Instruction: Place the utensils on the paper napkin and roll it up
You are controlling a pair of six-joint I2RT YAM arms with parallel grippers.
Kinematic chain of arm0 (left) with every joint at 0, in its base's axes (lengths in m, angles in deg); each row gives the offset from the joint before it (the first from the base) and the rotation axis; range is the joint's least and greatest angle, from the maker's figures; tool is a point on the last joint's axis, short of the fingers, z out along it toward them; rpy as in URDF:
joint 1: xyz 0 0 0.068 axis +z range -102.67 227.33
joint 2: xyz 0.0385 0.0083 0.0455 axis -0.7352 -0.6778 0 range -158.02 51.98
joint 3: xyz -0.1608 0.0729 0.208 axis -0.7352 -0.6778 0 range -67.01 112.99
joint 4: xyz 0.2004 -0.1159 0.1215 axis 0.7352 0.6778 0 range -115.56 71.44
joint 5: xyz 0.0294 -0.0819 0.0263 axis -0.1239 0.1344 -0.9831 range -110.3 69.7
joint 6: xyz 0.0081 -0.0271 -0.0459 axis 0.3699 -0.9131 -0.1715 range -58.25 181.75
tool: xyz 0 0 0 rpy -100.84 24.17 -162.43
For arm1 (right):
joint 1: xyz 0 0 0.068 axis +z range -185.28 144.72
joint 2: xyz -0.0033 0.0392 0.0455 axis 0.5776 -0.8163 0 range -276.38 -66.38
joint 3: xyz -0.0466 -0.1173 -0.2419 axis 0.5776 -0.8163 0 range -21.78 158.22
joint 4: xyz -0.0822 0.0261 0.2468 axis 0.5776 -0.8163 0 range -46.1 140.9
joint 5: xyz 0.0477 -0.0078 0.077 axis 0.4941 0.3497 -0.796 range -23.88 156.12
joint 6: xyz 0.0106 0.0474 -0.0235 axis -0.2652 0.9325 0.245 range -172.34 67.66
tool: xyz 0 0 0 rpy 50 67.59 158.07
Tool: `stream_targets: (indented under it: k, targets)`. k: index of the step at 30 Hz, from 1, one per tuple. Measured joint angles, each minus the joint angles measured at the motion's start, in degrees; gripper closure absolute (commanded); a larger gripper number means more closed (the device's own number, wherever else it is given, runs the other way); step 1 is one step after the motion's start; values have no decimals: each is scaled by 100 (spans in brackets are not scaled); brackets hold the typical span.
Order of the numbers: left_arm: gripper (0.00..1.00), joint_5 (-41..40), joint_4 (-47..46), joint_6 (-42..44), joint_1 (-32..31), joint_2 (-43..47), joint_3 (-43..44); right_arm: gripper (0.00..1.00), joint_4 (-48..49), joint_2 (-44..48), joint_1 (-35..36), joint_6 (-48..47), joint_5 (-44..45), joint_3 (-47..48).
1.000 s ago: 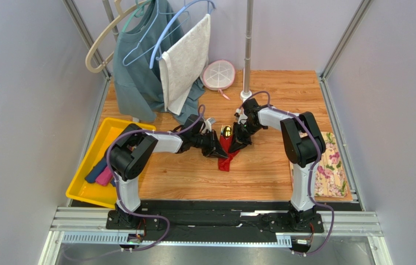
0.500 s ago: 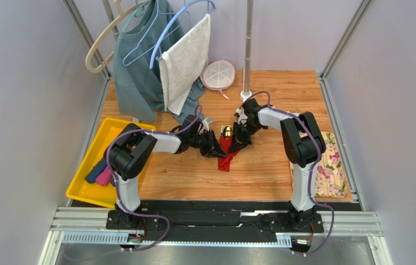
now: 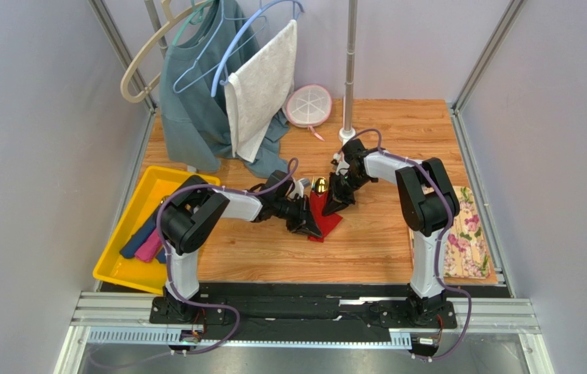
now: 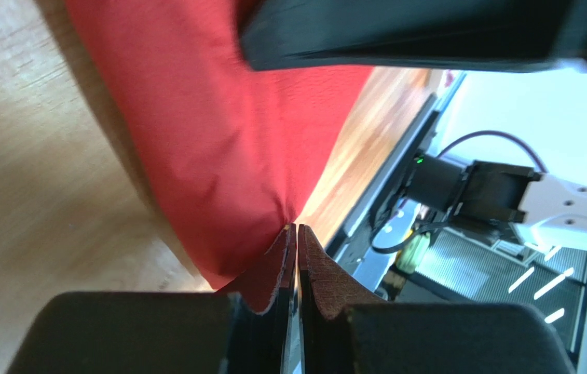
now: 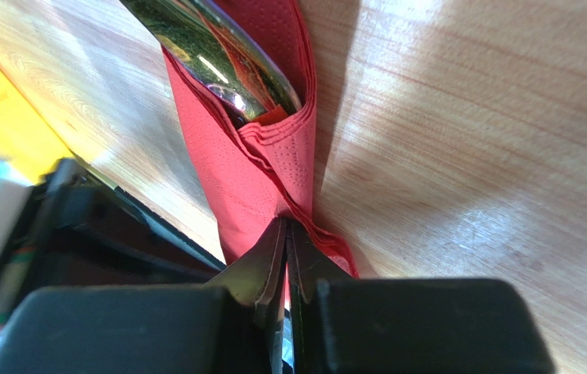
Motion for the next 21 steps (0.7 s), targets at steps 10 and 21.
stream_targets:
  k: [10,21]
  targets:
    - [89,363,-63,122,-11,-450,122,93,0,0,0,13,-4,0]
    - [91,444,-157,162,-11,-514,127,87,131,339,0,66,-120,-201]
